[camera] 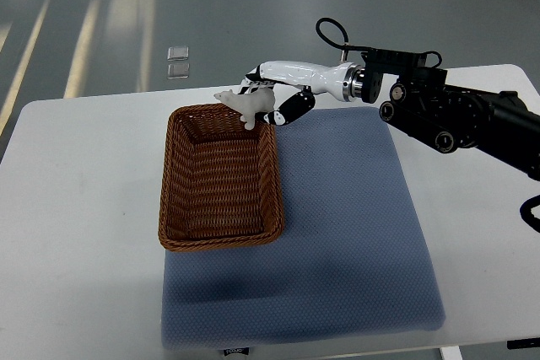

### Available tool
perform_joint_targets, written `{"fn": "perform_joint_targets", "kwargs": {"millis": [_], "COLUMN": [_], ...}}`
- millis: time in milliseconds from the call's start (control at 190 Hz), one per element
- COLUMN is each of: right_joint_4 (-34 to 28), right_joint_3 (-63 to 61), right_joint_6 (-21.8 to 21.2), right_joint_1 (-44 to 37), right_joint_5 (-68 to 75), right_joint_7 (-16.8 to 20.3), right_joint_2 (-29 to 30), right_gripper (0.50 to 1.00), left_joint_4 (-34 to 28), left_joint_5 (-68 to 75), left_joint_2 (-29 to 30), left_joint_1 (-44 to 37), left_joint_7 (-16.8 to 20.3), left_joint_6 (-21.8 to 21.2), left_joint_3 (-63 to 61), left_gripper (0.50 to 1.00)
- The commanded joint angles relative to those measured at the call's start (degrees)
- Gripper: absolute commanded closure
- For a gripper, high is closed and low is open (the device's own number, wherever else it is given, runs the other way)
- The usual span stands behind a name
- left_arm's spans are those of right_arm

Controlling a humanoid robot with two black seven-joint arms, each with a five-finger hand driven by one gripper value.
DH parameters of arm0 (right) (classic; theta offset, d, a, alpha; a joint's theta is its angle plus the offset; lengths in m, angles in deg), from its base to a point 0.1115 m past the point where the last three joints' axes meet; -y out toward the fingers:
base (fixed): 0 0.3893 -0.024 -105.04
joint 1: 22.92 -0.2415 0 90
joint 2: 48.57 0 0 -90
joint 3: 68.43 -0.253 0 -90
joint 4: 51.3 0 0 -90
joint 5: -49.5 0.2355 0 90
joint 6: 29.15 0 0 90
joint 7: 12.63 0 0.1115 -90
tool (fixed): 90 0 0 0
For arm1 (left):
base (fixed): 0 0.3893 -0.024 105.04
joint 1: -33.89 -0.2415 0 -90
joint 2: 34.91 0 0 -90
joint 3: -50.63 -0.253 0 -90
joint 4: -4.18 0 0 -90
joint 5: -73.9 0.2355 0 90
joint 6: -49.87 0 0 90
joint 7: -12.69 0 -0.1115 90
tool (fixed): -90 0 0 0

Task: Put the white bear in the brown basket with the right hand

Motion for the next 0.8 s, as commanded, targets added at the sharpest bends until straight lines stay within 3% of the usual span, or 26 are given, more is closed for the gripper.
{"fn": "perform_joint_targets", "kwargs": {"millis": [0, 148, 269, 285, 296, 332, 375, 459, 559, 797], "right_joint_4": [0.0, 0.1, 0.7, 0.7, 0.7, 0.7, 0.7, 0.7, 0.7, 0.7], "right_joint_3": [0.8, 1.1, 1.1, 1.1, 1.1, 1.1, 1.1, 1.1, 1.1, -0.2], "right_joint_6": [0.0, 0.1, 0.6, 0.6, 0.6, 0.6, 0.6, 0.6, 0.3, 0.6], "right_joint_1": [-0.2, 0.5, 1.9, 2.1, 2.1, 2.6, 2.8, 3.7, 4.1, 4.4], "right_joint_5": [-0.3, -1.0, -1.0, -0.9, -0.9, -0.9, -0.5, -0.1, 0.0, 1.3], "right_joint_7": [0.0, 0.6, 0.7, 0.7, 0.7, 0.7, 0.7, 0.7, 0.7, 0.7], "right_joint_2": [3.2, 7.6, 7.8, 7.8, 7.8, 7.8, 7.8, 7.8, 7.8, 7.8], "right_gripper": [1.000, 1.000, 1.000, 0.955, 0.955, 0.840, 0.744, 0.640, 0.595, 0.591], "left_joint_4": [0.0, 0.0, 0.0, 0.0, 0.0, 0.0, 0.0, 0.0, 0.0, 0.0], "left_joint_5": [0.0, 0.0, 0.0, 0.0, 0.0, 0.0, 0.0, 0.0, 0.0, 0.0], "left_joint_2": [0.0, 0.0, 0.0, 0.0, 0.0, 0.0, 0.0, 0.0, 0.0, 0.0], "left_joint_1": [0.0, 0.0, 0.0, 0.0, 0.0, 0.0, 0.0, 0.0, 0.0, 0.0], "left_joint_7": [0.0, 0.0, 0.0, 0.0, 0.0, -0.1, 0.0, 0.0, 0.0, 0.0], "left_joint_6": [0.0, 0.0, 0.0, 0.0, 0.0, 0.0, 0.0, 0.0, 0.1, 0.0], "left_joint_3": [0.0, 0.0, 0.0, 0.0, 0.0, 0.0, 0.0, 0.0, 0.0, 0.0], "left_gripper": [0.500, 0.500, 0.500, 0.500, 0.500, 0.500, 0.500, 0.500, 0.500, 0.500]}}
